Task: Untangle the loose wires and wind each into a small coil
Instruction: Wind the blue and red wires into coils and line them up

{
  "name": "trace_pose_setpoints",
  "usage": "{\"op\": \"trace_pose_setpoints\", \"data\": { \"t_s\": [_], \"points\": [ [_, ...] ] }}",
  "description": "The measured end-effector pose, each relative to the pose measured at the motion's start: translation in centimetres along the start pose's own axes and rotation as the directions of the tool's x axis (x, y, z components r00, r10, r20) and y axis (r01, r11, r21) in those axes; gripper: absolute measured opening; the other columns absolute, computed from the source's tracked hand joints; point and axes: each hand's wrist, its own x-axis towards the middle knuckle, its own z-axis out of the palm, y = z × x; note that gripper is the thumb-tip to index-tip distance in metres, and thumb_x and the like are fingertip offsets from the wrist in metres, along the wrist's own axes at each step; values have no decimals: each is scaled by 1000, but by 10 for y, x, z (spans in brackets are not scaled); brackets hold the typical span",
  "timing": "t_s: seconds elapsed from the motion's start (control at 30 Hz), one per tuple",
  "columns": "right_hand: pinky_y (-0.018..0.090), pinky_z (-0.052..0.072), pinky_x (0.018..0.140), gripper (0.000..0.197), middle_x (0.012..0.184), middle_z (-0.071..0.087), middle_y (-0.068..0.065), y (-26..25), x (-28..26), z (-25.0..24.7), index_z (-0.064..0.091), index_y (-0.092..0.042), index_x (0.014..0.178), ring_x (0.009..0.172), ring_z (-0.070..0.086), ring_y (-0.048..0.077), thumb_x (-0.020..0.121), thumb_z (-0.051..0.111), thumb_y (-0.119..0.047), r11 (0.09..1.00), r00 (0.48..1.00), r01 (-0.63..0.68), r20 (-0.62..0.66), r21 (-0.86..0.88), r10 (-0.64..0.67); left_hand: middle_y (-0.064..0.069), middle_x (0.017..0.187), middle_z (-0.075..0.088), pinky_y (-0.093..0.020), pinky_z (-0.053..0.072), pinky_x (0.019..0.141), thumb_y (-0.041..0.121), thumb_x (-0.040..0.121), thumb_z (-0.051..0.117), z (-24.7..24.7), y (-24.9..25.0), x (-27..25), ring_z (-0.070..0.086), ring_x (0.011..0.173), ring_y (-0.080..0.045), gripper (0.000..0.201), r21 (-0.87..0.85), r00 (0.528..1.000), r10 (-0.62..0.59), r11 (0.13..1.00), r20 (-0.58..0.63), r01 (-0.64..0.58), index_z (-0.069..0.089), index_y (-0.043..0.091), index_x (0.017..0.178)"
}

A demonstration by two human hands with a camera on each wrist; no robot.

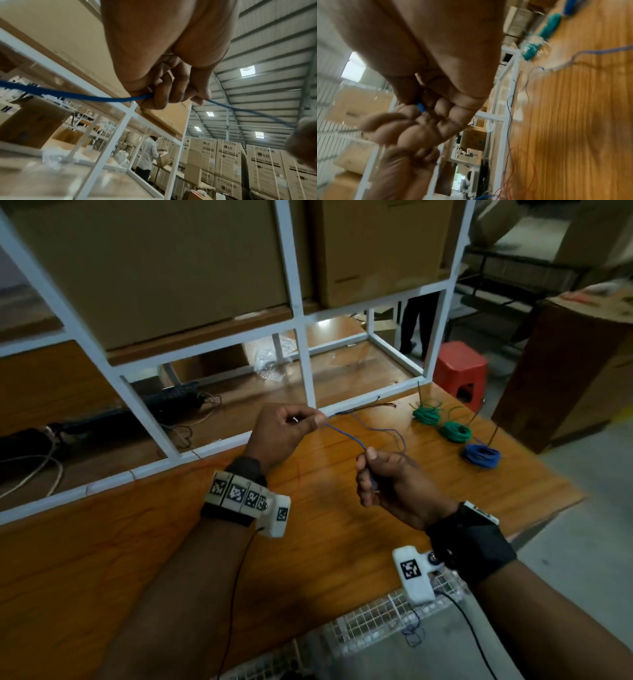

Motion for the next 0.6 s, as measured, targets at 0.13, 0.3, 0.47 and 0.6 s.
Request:
{"op": "trace_pose_setpoints", "data": {
  "t_s": [0.13,0.3,0.47,0.6],
  "points": [
    [30,50,52,31,61,58,6,-5,-17,13,73,-2,99,47,54,18,103,51,-24,990,989,-82,136,112,66,0,56,54,-24,36,48,22,89,76,27,-12,5,42,48,-11,19,-229,998,-48,972,30,54,76,3,93],
    [32,62,65,31,81,74,14,-18,-22,36,71,1,110,66,73,23,102,46,-16,947,955,-17,286,321,-80,5,62,63,-21,44,52,9,93,67,57,-7,-15,55,54,-9,15,-329,986,-93,935,137,134,71,-5,97],
    [46,47,113,23,135,64,25,-28,11,37,56,-1,118,132,59,36,107,35,-1,861,949,294,-22,415,-313,-3,62,59,-24,34,48,18,101,60,63,-27,-48,44,48,-10,25,-246,958,-165,944,233,222,72,9,81],
    [41,46,113,22,139,63,21,-8,30,26,58,-3,119,132,60,29,105,41,2,894,901,391,-292,221,-322,-5,65,62,-23,41,53,28,98,65,48,-43,-62,51,53,-7,25,-138,962,-129,976,242,166,78,8,97]
  ]
}}
